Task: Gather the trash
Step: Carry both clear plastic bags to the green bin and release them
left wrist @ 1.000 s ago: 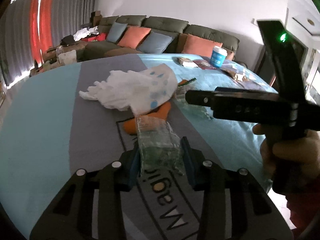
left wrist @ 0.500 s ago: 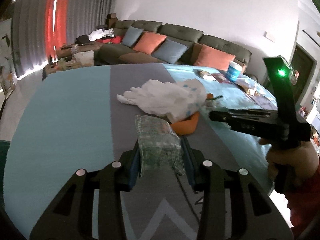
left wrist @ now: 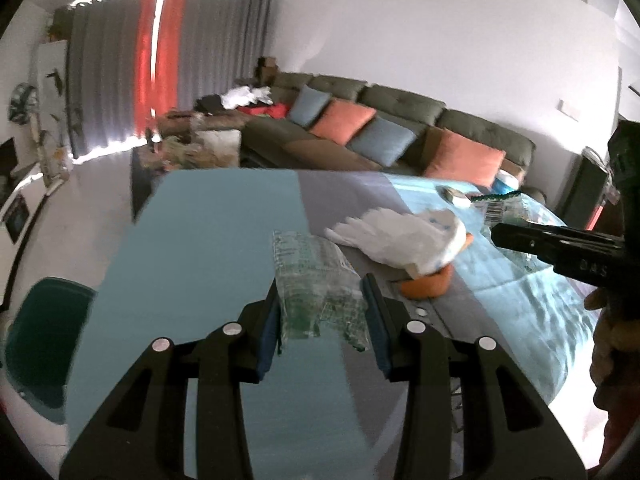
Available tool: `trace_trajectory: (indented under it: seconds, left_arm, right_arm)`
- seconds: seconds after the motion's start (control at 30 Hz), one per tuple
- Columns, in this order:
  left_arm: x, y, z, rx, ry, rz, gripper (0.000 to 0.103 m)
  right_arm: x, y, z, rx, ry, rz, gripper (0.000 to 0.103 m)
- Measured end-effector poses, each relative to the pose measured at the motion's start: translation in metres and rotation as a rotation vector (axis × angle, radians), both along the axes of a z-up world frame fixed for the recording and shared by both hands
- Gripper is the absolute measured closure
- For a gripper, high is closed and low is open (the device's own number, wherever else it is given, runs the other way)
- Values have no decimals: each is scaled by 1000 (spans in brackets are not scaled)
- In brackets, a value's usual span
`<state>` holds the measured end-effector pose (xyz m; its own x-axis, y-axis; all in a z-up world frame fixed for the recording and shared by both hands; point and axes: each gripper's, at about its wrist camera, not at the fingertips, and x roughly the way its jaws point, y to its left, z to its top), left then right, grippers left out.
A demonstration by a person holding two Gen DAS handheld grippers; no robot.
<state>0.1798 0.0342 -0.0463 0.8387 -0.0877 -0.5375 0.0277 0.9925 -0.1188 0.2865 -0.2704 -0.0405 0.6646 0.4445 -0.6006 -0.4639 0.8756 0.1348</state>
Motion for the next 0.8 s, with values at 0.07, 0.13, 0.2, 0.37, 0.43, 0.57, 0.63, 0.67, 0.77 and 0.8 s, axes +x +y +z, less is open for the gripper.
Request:
trace_trajectory:
  seconds: [0.07,0.13,0.2,0.37,0.43,0.57,0.63,0.67,0.77,0.8]
  left_arm:
    - [-8,10,7,14,-20,35,64]
    - [-17,22,13,26,-40,72,63]
    - [-26,33,19,33,-50,109,63]
    - [-50,64,30,47,-68,206,63]
    - [-59,75,33,61,-79,243,63]
    - [-74,101,39,74,-81,328,62]
    - [-85,116,44,84,-93,374,62]
    - [-89,122,46,93,-97,394,62]
    - [-101,145,49,107,-96,461,60]
    - [-104,156,49,117,-82,495,60]
  right_arm:
    - [-5,21,6,8,-18,54,81]
    - [-10,38,10,19,-34,98,81]
    - [-14,57,12,19,-45,140,81]
    - [-27,101,19,33,-79,235,81]
    - [-30,114,21,34,-81,261,81]
    - [-37,145,24,33,-98,325,81]
    - [-40,158,26,31,-102,352,81]
    - [-40,165,27,33,-101,368,81]
    - [-44,185,29,36,-97,407,81]
    - [-45,191,30,36,-98,417,81]
